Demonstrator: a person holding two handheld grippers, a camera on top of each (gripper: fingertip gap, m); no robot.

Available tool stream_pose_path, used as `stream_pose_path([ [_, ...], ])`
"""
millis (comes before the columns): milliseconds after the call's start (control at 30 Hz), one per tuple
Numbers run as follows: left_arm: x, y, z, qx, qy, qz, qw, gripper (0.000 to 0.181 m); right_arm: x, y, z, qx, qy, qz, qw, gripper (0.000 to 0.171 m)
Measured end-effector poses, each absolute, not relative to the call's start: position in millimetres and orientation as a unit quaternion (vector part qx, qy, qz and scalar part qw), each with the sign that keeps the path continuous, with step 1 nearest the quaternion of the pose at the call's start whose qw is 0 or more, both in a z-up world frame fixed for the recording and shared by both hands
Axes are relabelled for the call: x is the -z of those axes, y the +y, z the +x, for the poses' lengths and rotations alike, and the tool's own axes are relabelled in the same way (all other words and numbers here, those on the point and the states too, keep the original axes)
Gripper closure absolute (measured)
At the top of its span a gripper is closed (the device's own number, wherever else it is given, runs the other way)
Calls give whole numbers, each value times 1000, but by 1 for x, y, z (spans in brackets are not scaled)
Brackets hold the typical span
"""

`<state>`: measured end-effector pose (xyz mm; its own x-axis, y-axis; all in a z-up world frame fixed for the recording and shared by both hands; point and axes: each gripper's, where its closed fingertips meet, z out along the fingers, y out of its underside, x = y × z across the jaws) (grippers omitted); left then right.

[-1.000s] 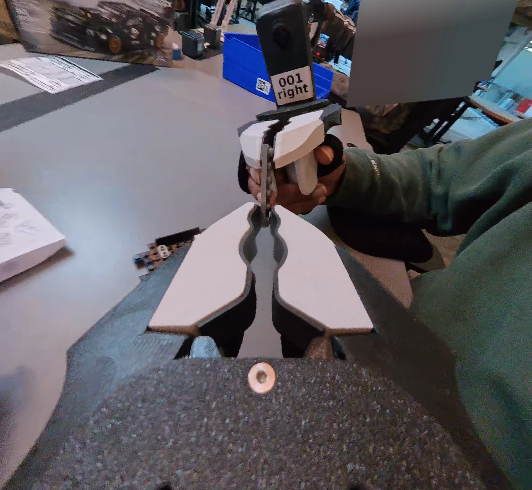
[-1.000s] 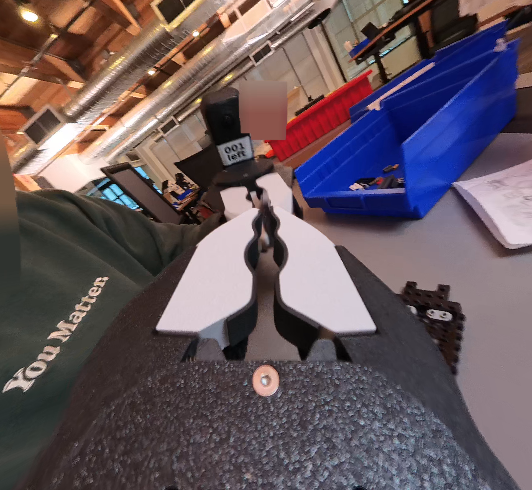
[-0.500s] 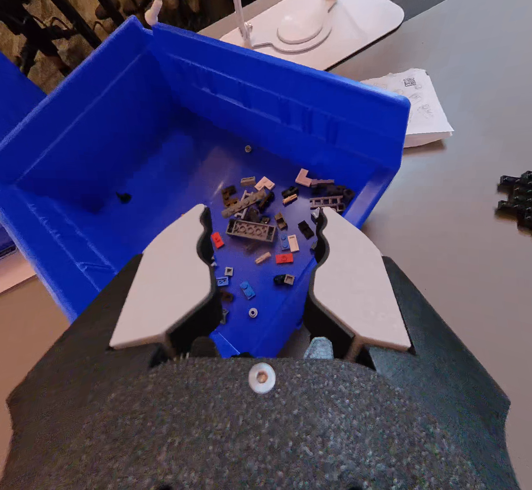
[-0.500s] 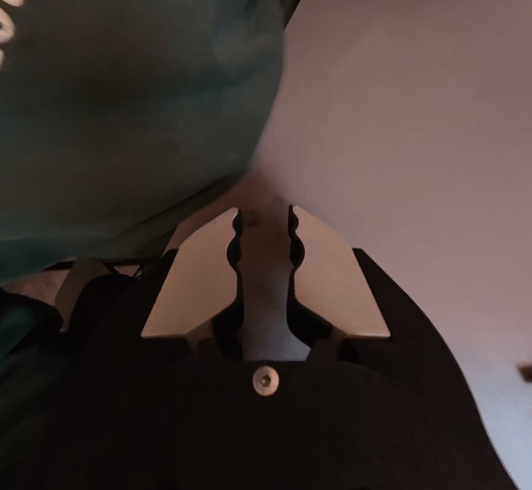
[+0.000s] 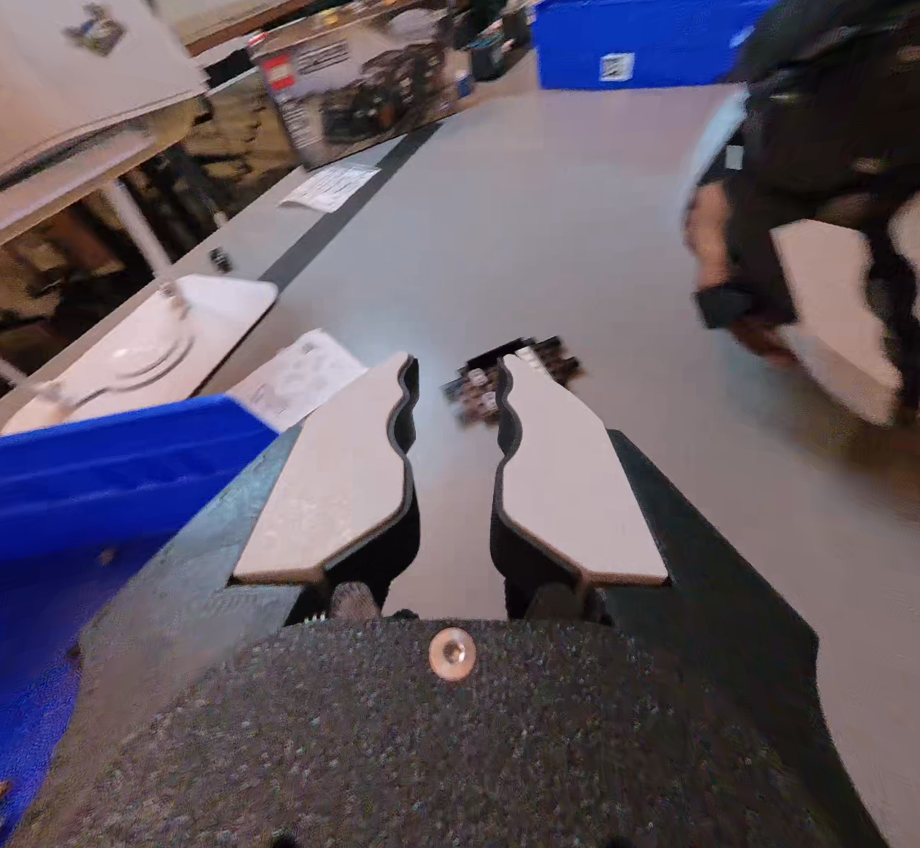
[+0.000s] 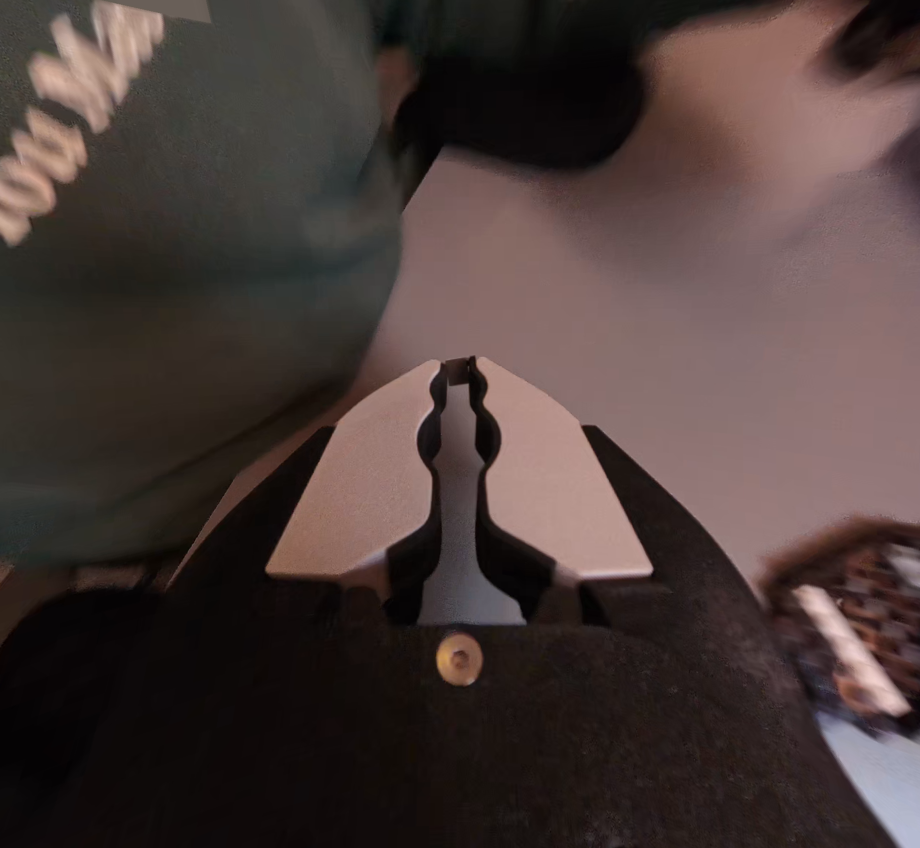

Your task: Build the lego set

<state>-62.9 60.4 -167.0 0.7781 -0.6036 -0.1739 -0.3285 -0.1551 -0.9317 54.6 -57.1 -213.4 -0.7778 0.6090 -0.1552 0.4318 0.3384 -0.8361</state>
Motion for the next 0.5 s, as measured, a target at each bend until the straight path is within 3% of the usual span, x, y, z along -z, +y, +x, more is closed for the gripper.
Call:
stream_pose_path([
  [167, 150, 30, 0, 165, 410, -669, 598, 149, 135, 4, 24, -659, -609, -385, 217, 163],
  [500, 118, 27, 21, -25, 450, -586, 674, 160, 107, 14, 18, -772, -469, -407, 139, 163],
])
